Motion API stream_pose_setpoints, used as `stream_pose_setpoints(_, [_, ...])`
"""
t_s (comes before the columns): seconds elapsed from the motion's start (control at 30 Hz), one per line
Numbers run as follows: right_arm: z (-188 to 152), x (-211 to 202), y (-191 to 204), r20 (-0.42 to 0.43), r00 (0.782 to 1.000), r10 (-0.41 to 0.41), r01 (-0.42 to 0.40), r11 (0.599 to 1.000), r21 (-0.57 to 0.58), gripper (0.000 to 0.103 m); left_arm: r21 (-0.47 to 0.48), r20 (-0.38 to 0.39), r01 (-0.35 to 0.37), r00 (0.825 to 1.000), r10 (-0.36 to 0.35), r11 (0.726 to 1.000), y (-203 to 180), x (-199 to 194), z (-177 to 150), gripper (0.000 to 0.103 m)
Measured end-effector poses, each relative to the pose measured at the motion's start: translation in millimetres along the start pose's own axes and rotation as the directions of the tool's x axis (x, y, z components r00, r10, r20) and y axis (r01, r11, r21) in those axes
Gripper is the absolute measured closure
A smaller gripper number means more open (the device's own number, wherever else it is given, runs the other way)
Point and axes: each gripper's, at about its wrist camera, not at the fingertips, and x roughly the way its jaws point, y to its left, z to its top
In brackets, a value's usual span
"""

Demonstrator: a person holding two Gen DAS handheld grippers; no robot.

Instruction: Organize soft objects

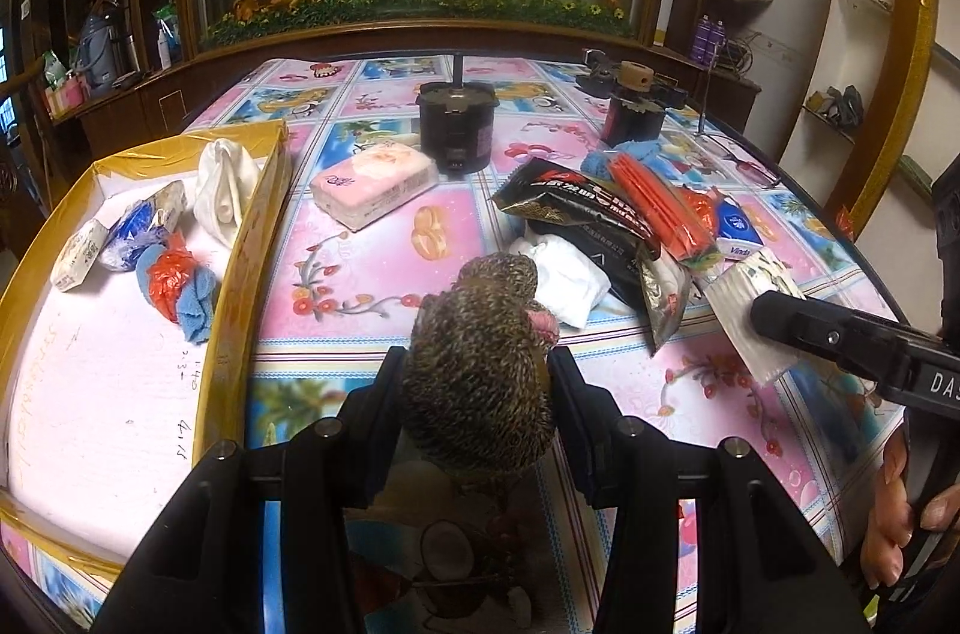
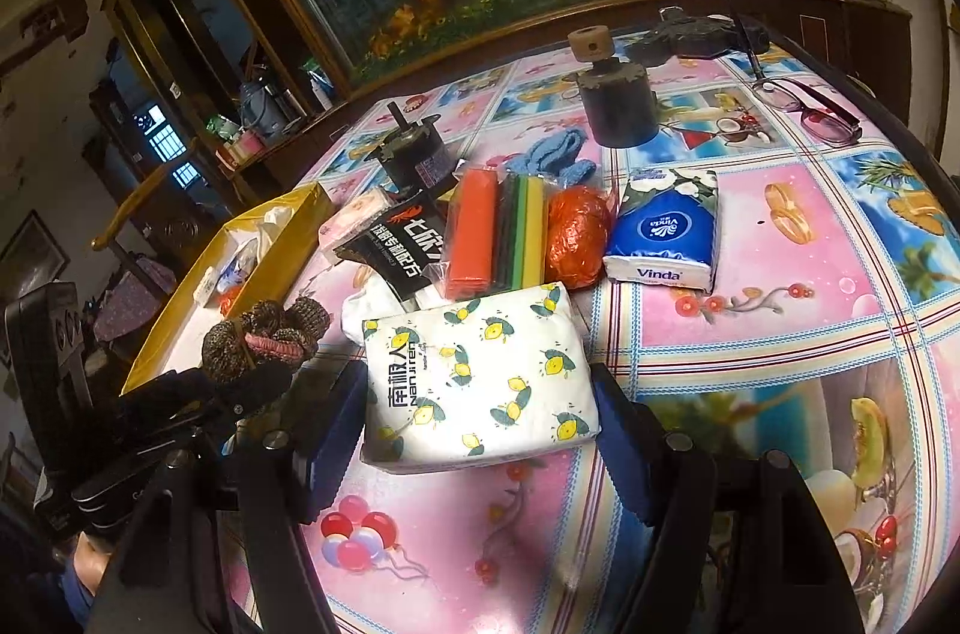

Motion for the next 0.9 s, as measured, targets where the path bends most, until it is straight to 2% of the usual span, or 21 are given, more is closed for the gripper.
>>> stream_pose_setpoints(0.9, [-0.7, 14.1, 21.3, -0.029, 0.999, -0.032, 0.030, 0.998, -0.047, 0.027, 0.019, 0.003, -0.019, 1.000, 0.019, 1.000, -5.0, 1.5, -2.2, 0.058])
